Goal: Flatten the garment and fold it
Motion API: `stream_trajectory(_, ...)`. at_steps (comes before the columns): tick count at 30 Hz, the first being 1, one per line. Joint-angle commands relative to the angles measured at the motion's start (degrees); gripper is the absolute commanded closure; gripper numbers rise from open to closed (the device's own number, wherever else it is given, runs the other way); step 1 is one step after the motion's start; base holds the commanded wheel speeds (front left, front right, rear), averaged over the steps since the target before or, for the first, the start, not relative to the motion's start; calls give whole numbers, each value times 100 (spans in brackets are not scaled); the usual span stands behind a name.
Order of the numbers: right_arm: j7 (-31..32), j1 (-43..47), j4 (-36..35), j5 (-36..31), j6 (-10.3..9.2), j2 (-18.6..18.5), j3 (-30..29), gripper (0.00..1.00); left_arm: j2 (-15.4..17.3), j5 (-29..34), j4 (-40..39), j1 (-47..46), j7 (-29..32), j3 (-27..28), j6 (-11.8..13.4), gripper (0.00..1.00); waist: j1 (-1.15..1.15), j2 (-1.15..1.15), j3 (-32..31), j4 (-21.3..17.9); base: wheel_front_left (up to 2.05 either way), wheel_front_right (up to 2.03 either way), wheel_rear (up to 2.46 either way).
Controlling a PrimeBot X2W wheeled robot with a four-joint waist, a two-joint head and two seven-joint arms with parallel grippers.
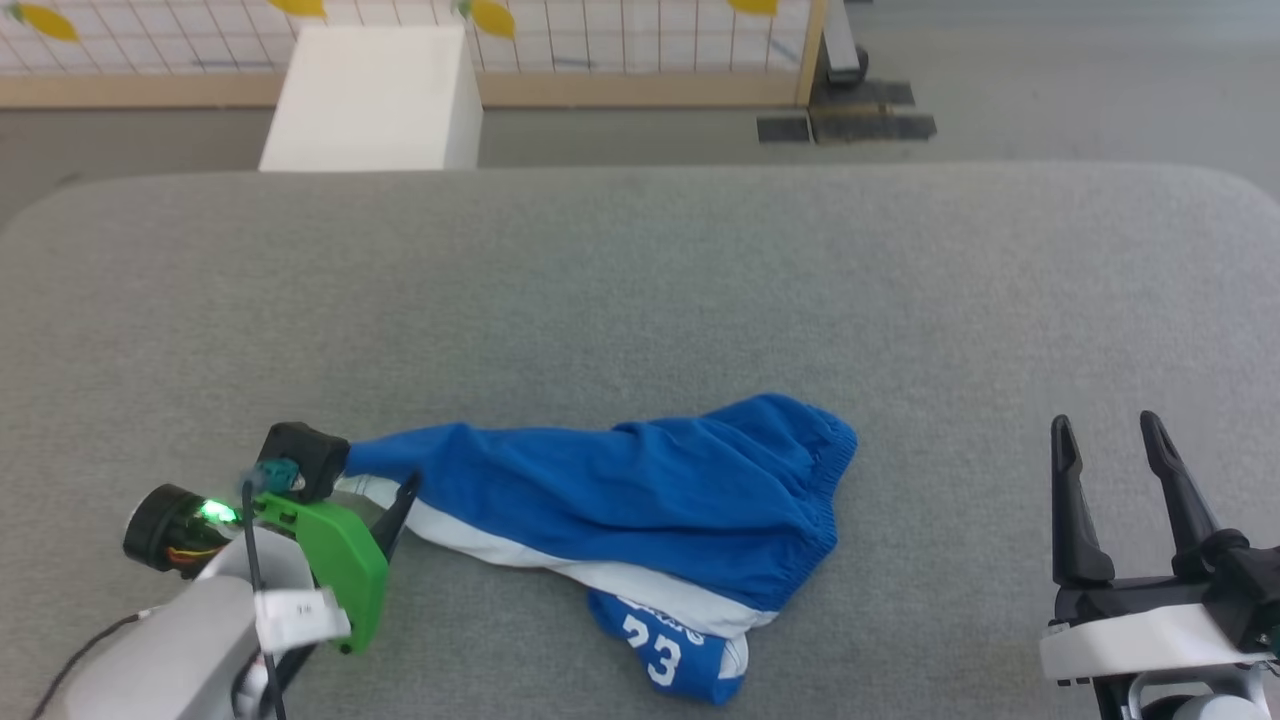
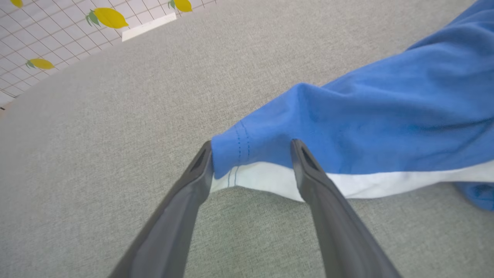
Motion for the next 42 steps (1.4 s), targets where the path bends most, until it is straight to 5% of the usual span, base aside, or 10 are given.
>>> stream_trajectory(1, -33, 11, -40, -66, -8, 3, -10, 0, -25, 85, -82, 107, -234, 79, 125, 0, 0, 0, -329, 228, 0, 0, 0)
stream_trajectory(7, -33, 12, -178, -444, -8, 3, 143, 0, -132, 430, -567, 568, -1442, 503, 1004, 0, 0, 0, -625, 476, 0, 0, 0)
stream_trajectory(10, -33, -11, -165, -634, -8, 3, 343, 0, -166, 860, -787, 839, -1570, 867, 1500, 0, 0, 0, -630, 527, 0, 0, 0)
stream_trajectory(16, 542, 31, 503, -1044, -8, -76, 1086, 0, -796, 1986, -1840, 1776, -1578, 2344, 2255, 0, 0, 0, -477, 601, 0, 0, 0)
stream_trajectory(23, 2396, 72, 796, -245, -8, -670, 1987, 0, -1461, 2985, -2341, 2488, -1580, 3407, 2038, 0, 0, 0, -331, 707, 0, 0, 0)
stream_trajectory(30, 3617, -57, 573, 825, -8, -952, 2342, 0, -1985, 3406, -2302, 2703, -1580, 3854, 1403, 0, 0, 0, -199, 854, 0, 0, 0)
stream_trajectory(42, 4059, -449, 926, 1417, -8, -948, 2516, 0, -2589, 3853, -2170, 2687, -1580, 4341, 723, 0, 0, 0, 57, 1125, 0, 0, 0)
